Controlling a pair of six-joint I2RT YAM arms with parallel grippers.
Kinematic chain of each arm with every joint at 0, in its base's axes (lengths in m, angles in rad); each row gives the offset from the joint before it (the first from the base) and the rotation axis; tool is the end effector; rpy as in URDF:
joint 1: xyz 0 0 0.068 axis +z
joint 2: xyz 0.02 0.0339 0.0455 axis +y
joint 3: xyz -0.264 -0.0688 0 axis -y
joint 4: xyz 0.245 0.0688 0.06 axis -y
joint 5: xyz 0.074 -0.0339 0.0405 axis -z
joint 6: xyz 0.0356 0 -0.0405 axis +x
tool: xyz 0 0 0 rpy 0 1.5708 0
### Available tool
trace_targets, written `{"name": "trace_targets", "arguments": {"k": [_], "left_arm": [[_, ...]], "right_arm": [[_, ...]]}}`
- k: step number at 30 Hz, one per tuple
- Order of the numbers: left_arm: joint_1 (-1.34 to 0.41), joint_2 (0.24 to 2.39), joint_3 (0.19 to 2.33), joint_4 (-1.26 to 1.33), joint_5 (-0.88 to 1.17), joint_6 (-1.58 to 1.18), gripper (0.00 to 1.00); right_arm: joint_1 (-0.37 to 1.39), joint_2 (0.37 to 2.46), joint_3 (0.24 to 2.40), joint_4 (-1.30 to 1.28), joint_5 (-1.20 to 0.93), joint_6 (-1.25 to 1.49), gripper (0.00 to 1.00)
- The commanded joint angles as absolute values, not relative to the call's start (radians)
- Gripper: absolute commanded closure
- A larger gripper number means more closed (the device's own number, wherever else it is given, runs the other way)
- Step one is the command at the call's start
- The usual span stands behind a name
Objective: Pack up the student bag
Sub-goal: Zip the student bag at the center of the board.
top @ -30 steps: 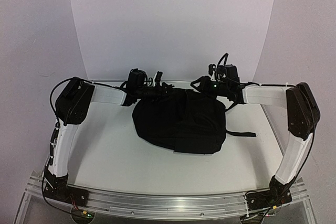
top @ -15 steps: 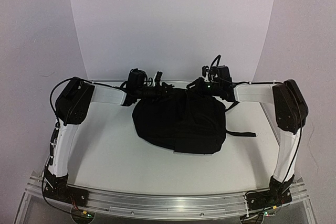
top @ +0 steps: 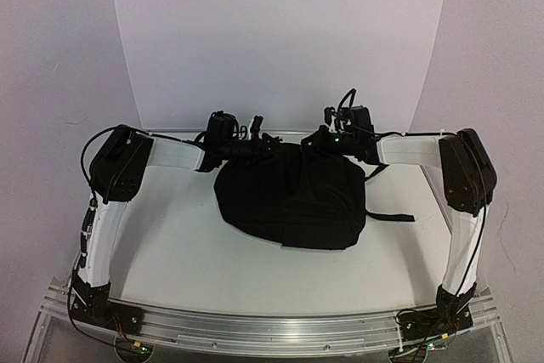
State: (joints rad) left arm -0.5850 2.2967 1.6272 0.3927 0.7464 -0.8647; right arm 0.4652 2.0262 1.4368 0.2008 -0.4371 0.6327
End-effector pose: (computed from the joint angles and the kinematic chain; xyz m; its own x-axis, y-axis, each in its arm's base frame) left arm 0.4209 -0.3078 0.1786 -0.8706 -0.0934 -0.4830 0.4430 0.2779 -0.8523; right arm 0.4146 0.2250 0.2240 -0.7204 0.2378 -0.6515 -0.4099 0.6118 0.6766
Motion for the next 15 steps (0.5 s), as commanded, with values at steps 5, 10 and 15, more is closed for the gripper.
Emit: {"name": "trace_targets", "arguments": {"k": [5,10,15], "left_arm": [[-0.588,2.287,1.626,0.378,0.74,-0.875,0.43],[-0.589,2.29,1.626,0.382,0.738,-0.879,0.43],[-0.589,2.293,1.626,0.385,0.736,-0.88,0.43]], "right_arm": [[0.472,1.92,1.387,0.221,-0.478,0.632,1.0],[0.494,1.866,1.332,0.22,-0.503,0.655,1.0],[0.527,1.818,1.277,0.212,-0.481,0.671,1.0]]}}
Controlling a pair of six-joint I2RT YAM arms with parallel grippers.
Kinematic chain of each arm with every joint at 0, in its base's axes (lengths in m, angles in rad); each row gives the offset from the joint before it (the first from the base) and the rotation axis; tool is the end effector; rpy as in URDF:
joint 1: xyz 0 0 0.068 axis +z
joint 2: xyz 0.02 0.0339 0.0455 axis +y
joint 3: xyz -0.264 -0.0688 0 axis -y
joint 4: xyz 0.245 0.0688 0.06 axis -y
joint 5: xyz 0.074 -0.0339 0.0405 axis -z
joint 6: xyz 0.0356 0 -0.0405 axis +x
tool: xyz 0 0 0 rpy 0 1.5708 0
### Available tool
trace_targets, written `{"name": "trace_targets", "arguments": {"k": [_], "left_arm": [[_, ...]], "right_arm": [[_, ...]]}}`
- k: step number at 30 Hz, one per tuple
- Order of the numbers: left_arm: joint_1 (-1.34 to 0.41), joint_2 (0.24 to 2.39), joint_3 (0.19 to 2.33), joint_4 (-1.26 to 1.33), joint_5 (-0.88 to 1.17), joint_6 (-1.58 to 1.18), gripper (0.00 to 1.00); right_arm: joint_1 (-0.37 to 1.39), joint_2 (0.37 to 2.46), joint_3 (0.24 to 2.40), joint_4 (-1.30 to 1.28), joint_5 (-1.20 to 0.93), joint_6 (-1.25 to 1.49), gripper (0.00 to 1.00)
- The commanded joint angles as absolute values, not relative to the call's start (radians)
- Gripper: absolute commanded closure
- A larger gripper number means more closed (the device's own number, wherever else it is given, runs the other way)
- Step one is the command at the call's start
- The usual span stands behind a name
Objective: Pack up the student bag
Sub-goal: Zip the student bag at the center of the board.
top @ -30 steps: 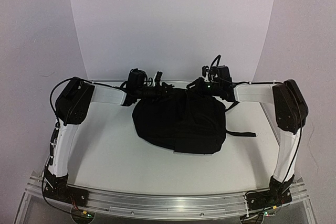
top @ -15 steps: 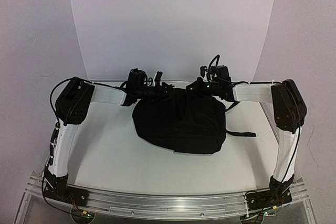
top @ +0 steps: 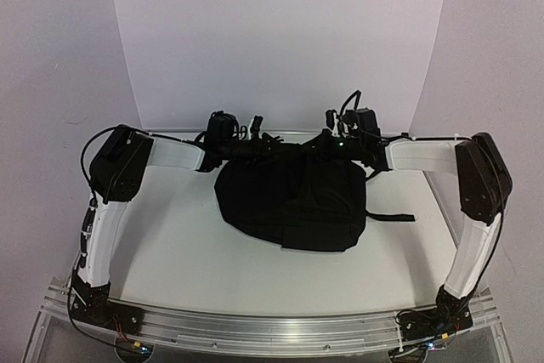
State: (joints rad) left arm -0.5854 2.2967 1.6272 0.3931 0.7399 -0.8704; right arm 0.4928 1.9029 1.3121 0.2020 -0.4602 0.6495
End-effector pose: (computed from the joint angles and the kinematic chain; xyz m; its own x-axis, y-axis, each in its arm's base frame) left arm 0.4211 -0.3079 0.1786 -0.8720 -0.0994 -0.4794 0.4375 0.2810 -0.8542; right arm 0.3810 0.2225 0.2363 -0.7413 0.2170 -0.6351 -0.4239 0.5823 0.6937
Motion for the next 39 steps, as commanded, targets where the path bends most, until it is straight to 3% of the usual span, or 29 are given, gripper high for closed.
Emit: {"name": "trace_targets", "arguments": {"k": [1,39], "left_arm": [[-0.589,2.295,1.626,0.386,0.735,-0.881,0.43],[-0.589,2.265,1.604,0.339,0.673,-0.788,0.43]], "right_arm": [[0.532,1.813,1.266,0.21,-0.475,0.676,1.0],[0.817,1.516,0.853,0.091,-0.291,0.827,1.0]]}}
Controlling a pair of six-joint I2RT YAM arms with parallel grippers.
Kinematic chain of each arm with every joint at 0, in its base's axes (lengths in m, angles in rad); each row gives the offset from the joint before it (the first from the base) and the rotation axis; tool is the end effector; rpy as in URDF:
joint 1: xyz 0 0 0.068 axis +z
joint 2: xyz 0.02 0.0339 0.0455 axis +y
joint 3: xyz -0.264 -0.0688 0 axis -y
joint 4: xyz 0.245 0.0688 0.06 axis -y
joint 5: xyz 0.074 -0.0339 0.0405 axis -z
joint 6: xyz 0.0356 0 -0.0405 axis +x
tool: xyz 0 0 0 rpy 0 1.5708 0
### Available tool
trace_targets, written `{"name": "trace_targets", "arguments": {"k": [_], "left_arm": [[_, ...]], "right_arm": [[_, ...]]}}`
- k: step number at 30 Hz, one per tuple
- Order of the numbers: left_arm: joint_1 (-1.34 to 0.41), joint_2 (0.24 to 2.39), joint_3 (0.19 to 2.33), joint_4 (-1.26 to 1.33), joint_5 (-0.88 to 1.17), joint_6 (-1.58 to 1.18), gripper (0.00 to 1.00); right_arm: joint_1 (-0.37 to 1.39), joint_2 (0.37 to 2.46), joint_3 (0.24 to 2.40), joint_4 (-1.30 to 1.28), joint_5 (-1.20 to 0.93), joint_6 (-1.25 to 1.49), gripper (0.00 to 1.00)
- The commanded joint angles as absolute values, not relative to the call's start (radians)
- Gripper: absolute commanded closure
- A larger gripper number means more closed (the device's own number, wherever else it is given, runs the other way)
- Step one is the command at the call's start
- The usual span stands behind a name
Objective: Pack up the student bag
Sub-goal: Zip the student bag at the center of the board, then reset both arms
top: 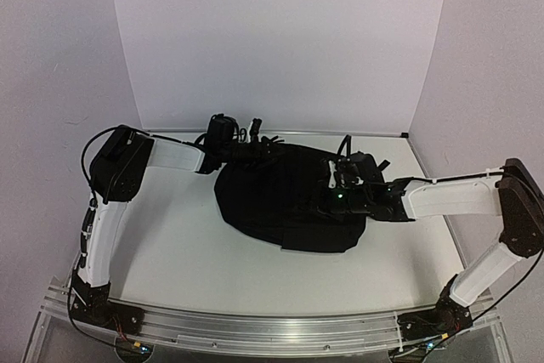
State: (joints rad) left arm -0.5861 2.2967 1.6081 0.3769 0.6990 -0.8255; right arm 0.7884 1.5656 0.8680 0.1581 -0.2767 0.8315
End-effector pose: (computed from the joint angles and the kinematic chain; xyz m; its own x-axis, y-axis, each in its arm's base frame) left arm 0.4196 -0.3061 0.1705 -0.8594 -0.1047 -0.5005 0.4454 0.3274 -0.8333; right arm 0.2312 0.2464 0.2105 -0.8703 0.1328 -0.4744 -0.3034 0.6141 0.7285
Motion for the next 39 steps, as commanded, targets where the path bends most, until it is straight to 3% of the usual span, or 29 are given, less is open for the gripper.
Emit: {"name": "trace_targets", "arguments": {"k": [1,4,6,11,16,25,34,39], "left_arm": [[-0.589,2.263,1.605,0.335,0.672,-0.784,0.43],[-0.588,2.249,1.611,0.315,0.67,-0.767,0.43],[-0.587,2.223,1.607,0.293,0.67,-0.742,0.41],[-0.572,2.107,1.568,0.212,0.628,-0.642,0.29],[-0.496,1.985,1.47,0.118,0.569,-0.569,0.15],[-0.216,1.746,1.199,0.034,0.438,-0.514,0.06],[0.14,1.459,0.95,0.027,0.356,-0.484,0.0],[0.18,1.301,0.812,0.106,0.187,-0.413,0.0]], "right_arm": [[0.817,1.512,0.861,0.087,-0.285,0.82,1.0],[0.817,1.504,0.895,0.065,-0.264,0.791,0.99],[0.817,1.494,0.922,0.037,-0.234,0.764,0.85],[0.811,1.477,1.015,-0.041,-0.129,0.666,0.39],[0.718,1.486,1.09,-0.069,-0.099,0.564,0.16],[0.391,1.498,1.082,-0.066,-0.124,0.414,0.02],[0.092,1.364,0.965,-0.021,-0.145,0.357,0.02],[0.034,1.243,0.859,0.125,-0.081,0.334,0.02]]}}
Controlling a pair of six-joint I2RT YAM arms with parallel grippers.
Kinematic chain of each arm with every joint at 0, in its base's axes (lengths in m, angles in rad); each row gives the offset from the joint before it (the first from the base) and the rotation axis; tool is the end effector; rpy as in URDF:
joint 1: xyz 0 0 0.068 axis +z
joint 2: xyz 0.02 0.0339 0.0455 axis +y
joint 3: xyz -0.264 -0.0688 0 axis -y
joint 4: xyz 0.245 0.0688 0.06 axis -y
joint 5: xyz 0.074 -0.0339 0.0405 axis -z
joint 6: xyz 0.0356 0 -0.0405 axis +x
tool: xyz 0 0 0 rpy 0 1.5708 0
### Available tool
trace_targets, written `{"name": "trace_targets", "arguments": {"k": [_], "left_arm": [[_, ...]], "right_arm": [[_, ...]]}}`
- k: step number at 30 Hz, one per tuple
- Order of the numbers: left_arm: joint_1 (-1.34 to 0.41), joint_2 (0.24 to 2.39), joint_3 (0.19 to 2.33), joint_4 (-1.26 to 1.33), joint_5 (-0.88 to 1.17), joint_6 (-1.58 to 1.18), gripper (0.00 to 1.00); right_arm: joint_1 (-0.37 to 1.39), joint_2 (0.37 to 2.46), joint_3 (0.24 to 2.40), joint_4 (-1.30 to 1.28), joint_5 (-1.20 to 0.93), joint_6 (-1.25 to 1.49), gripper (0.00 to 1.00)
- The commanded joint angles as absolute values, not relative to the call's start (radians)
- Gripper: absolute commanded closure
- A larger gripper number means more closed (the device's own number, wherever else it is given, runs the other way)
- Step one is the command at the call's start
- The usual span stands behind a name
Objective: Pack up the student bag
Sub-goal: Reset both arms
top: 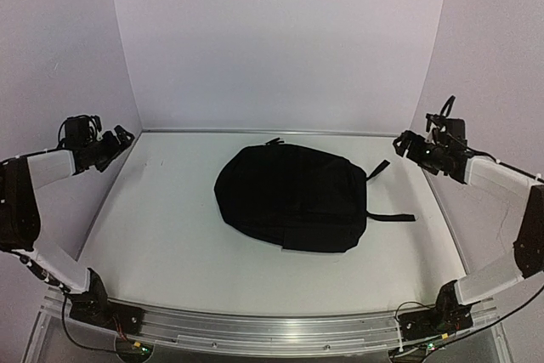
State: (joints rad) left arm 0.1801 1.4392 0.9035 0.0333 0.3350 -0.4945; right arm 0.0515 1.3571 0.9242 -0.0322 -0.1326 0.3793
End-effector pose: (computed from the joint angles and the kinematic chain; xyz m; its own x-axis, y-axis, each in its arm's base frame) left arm 0.3179 0.0460 0.2499 -0.4712 -0.5414 -0.6963 -0.1242 0.8223 -0.5553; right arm 0.3086 0.0206 0.2742 -0.4787 0.3428 -0.8083 0.0088 0.9224 0.3860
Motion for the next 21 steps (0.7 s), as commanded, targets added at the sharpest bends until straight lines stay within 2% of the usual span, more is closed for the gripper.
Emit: {"name": "trace_targets", "arguments": {"k": [1,6,12,16,21], "left_arm": [[0.179,1.264,0.776,0.137,0.134,-0.401,0.0],[0.179,1.103,0.566,0.319,-0.025,-0.351,0.0],[0.178,0.997,0.356,0.47,-0.103,-0.327,0.0],[0.179,0.964,0.299,0.485,-0.13,-0.323,0.0],[0.179,0.946,0.286,0.479,-0.128,-0.308,0.0]], "right_arm": [[0.034,1.215,0.831,0.162,-0.063,0.326,0.02],[0.035,1.047,0.642,0.43,-0.002,0.281,0.02],[0.034,0.909,0.36,0.738,0.078,0.218,0.02],[0.034,0.873,0.25,0.833,0.09,0.188,0.02],[0.034,0.848,0.22,0.846,0.095,0.186,0.02]]}}
